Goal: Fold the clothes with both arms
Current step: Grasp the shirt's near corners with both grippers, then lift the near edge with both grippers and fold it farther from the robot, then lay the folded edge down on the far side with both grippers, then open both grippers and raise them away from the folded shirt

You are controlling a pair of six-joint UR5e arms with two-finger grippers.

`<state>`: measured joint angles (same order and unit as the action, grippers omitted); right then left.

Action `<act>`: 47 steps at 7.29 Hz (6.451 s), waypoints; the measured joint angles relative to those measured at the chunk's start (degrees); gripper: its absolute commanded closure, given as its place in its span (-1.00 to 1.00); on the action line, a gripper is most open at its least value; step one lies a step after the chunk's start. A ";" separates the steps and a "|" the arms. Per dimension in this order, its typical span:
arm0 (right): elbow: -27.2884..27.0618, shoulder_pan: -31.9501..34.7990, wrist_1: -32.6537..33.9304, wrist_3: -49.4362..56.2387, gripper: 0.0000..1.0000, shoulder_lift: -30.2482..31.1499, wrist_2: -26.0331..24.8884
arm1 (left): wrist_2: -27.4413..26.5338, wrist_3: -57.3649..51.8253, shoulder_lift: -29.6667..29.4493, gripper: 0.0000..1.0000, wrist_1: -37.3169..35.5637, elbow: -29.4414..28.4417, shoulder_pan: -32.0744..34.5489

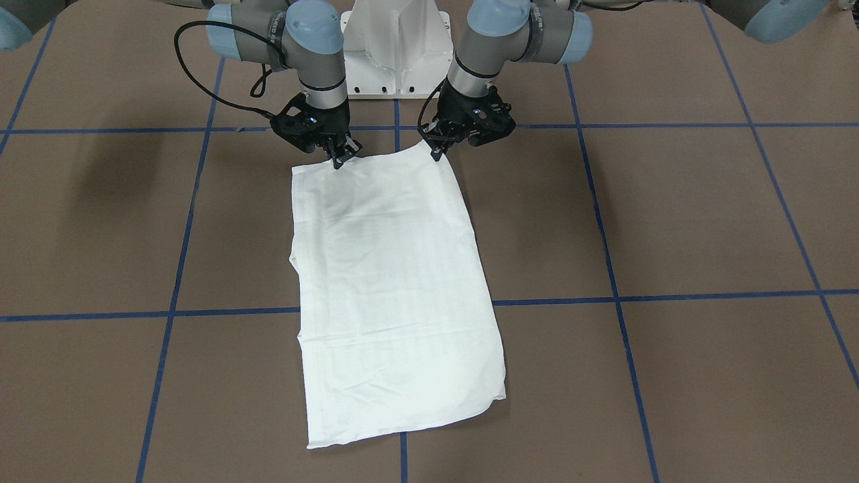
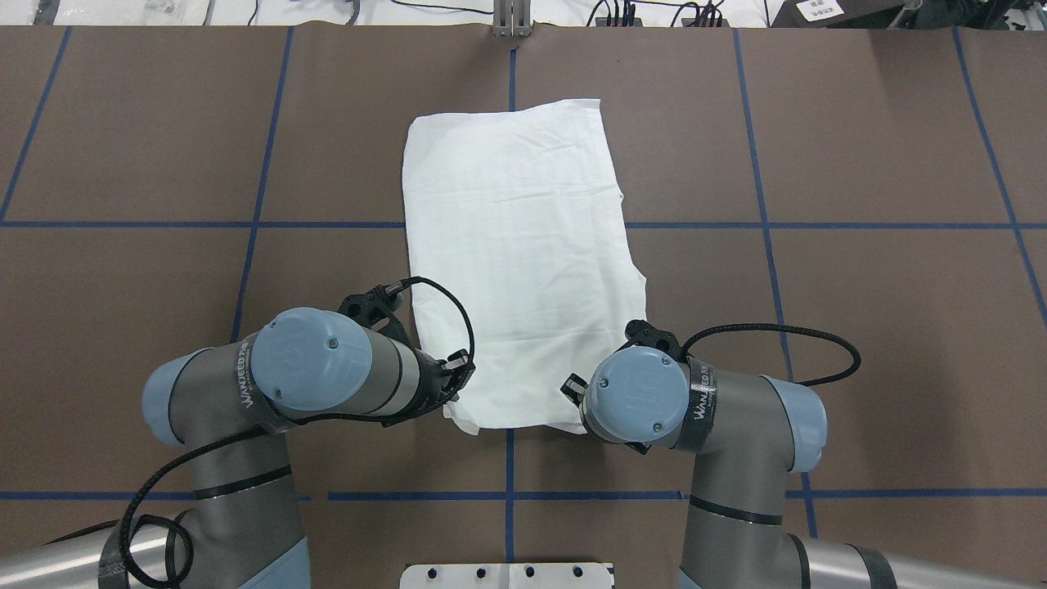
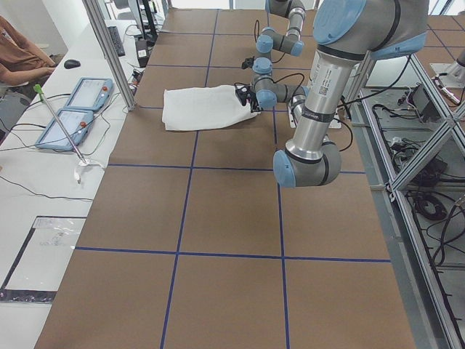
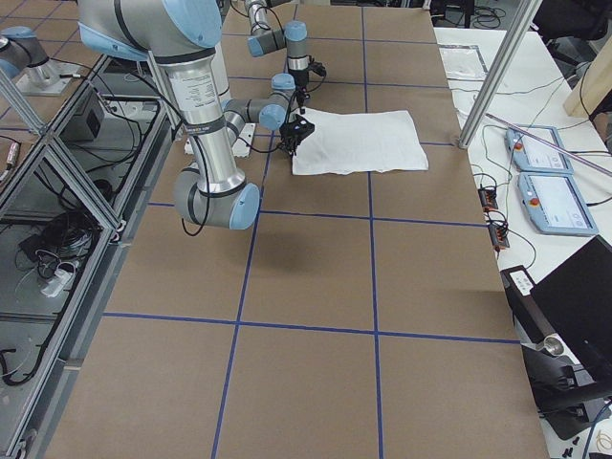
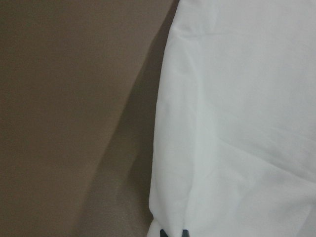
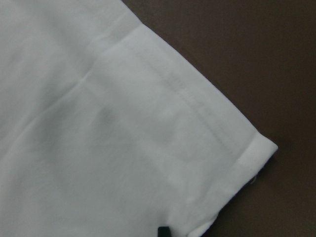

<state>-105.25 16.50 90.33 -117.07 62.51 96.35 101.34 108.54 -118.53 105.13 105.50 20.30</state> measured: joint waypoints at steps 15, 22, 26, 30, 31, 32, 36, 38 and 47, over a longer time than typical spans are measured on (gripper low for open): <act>-24.63 -1.27 11.09 -1.32 1.00 1.47 12.77 | 2.07 -0.28 2.46 1.00 -21.27 24.66 -7.52; -13.40 12.18 10.63 15.46 1.00 -7.00 4.23 | 6.42 -8.03 -2.45 1.00 -18.49 12.53 11.83; 0.17 17.54 6.69 16.70 1.00 -14.42 6.00 | 6.59 -8.71 -5.31 1.00 -11.18 2.17 16.85; 16.41 21.80 0.97 16.39 1.00 -20.88 10.78 | 6.52 -9.49 -7.78 1.00 -2.03 -9.09 20.05; 20.50 22.57 -1.59 16.33 1.00 -21.95 11.38 | 6.49 -9.18 -9.05 1.00 0.80 -13.23 20.57; 24.41 22.99 -4.20 16.33 1.00 -22.91 11.74 | 6.42 -8.79 -10.12 1.00 3.73 -17.03 20.88; 30.65 23.57 -11.10 16.28 -1.00 -23.75 13.03 | 6.33 -5.92 -12.71 -1.00 8.22 -23.36 21.69; 30.69 25.49 -11.89 16.48 -1.00 -23.50 16.26 | 6.38 -4.78 -13.21 -1.00 8.36 -24.55 24.17; 20.42 55.52 -9.83 82.08 -1.00 1.50 32.14 | 21.20 -65.62 11.20 -1.00 7.37 -9.24 48.59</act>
<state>-84.83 72.03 80.50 -35.00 64.01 128.49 122.54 42.92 -107.33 112.51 96.27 68.89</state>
